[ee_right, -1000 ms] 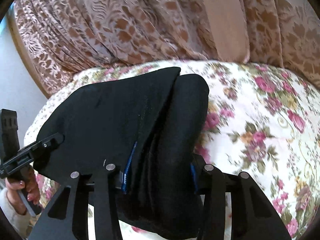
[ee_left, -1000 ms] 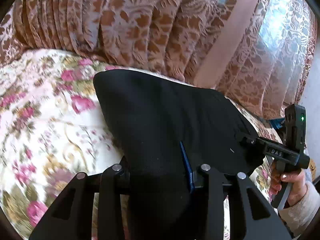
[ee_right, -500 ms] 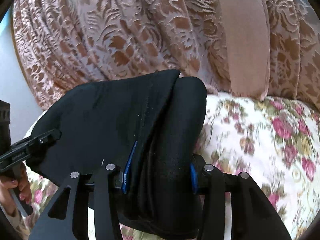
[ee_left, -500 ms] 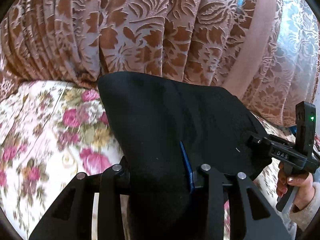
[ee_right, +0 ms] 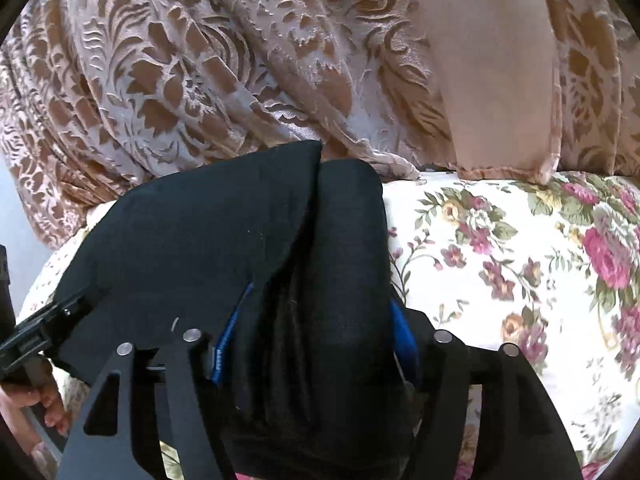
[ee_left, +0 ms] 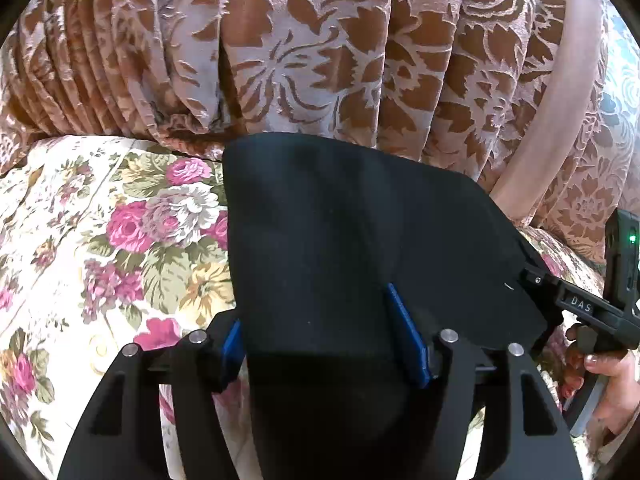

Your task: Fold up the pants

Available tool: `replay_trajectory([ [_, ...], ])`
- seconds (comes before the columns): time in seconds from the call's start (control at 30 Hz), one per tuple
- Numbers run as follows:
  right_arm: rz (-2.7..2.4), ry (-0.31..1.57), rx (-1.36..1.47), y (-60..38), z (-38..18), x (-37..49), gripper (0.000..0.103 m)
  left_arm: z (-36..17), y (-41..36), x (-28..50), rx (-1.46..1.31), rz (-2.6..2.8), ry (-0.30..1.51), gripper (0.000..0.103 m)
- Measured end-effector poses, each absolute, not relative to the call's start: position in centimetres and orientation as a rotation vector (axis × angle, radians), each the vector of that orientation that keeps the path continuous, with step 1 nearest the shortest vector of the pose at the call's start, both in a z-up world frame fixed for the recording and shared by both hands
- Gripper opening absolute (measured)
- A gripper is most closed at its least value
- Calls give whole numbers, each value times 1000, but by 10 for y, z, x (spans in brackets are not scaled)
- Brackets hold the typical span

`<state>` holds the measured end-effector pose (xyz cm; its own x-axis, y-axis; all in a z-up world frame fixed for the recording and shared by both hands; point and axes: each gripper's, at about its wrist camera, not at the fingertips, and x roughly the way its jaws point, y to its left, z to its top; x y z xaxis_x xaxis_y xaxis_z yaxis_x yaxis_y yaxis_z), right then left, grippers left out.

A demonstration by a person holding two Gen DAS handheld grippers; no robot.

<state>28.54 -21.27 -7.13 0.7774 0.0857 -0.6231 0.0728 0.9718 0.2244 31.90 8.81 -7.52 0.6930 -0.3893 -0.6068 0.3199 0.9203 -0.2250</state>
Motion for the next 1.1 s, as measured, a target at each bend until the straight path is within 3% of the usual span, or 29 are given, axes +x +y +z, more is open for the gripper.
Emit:
replay_trajectory([
  [0.1, -6, 679, 217, -209, -71, 285, 64, -74, 89, 317, -112, -370, 698, 67],
  [0.23, -53, 685, 192, -207, -70, 283, 73, -70, 87, 303, -98, -326, 686, 73],
  [0.43, -125, 677, 148, -200, -60, 254, 73, -67, 92, 270, -91, -321, 694, 80],
  [0.67, -209, 657, 123, -189, -50, 209, 73, -61, 94, 229, -71, -245, 664, 101],
  [0.83, -177, 641, 31, -158, -46, 179, 75, -54, 90, 198, -36, -223, 610, 101],
  [0.93, -166, 617, 25, -145, -44, 163, 85, -53, 96, 184, -42, -161, 612, 101],
  [1.1, -156, 601, 21, -126, -40, 147, 90, -54, 106, 162, -62, -133, 624, 101],
])
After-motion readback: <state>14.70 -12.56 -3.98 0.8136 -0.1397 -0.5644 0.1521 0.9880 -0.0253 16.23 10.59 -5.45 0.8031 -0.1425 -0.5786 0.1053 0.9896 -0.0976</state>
